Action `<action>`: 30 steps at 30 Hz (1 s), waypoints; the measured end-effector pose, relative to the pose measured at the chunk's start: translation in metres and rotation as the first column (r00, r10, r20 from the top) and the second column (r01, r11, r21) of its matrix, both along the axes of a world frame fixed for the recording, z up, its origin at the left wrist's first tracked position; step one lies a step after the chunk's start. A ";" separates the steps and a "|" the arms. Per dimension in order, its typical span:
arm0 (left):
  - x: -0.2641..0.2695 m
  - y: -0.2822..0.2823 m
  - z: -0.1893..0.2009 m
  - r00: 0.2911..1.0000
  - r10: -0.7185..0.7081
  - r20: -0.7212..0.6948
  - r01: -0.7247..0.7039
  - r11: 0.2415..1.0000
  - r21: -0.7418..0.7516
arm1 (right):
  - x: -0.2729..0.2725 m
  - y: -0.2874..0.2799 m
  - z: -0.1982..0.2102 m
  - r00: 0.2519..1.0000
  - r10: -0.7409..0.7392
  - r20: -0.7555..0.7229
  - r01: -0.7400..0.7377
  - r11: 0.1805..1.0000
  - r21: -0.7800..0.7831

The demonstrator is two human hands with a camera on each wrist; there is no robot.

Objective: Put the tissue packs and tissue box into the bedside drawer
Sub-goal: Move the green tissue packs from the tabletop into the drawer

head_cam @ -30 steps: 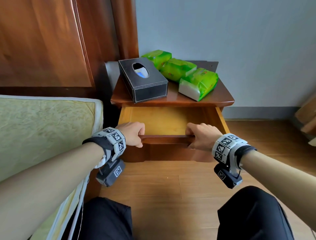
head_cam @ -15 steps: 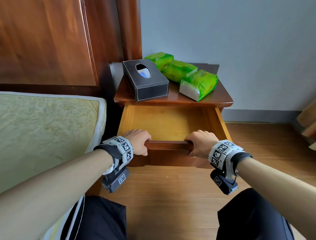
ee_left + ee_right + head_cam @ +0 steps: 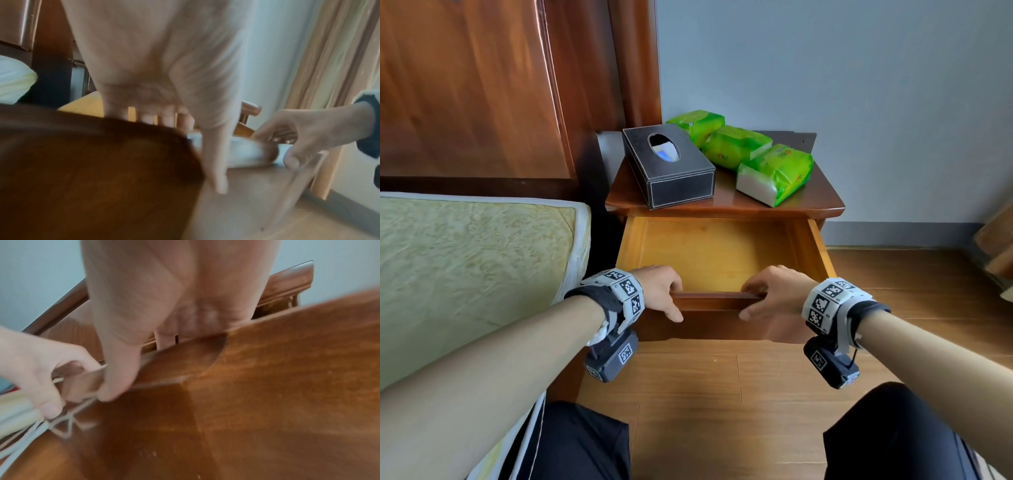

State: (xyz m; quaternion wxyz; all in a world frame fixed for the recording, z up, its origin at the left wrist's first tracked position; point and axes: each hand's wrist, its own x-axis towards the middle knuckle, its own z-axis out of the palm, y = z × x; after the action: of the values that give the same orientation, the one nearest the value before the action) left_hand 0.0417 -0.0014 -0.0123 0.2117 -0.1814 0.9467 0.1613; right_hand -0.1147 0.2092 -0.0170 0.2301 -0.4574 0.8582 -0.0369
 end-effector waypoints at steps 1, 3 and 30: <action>-0.003 -0.001 0.004 1.000 0.013 -0.013 -0.012 0.998 0.059 | -0.004 -0.001 0.004 0.998 -0.030 0.054 0.034 0.998 -0.059; -0.013 -0.001 0.013 0.996 0.054 -0.075 -0.044 0.990 0.135 | -0.015 -0.005 0.014 0.995 -0.071 0.075 0.083 0.981 -0.177; -0.211 -0.025 0.158 0.850 0.186 -0.492 -0.159 0.983 0.097 | -0.141 -0.046 0.134 0.963 -0.131 -0.237 0.098 0.985 -0.144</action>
State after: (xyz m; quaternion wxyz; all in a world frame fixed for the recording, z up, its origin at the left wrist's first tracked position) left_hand -0.1696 -0.0263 0.1455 -0.0508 -0.2120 0.9445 0.2459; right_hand -0.2555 0.1627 0.1172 0.0892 -0.4222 0.9007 -0.0498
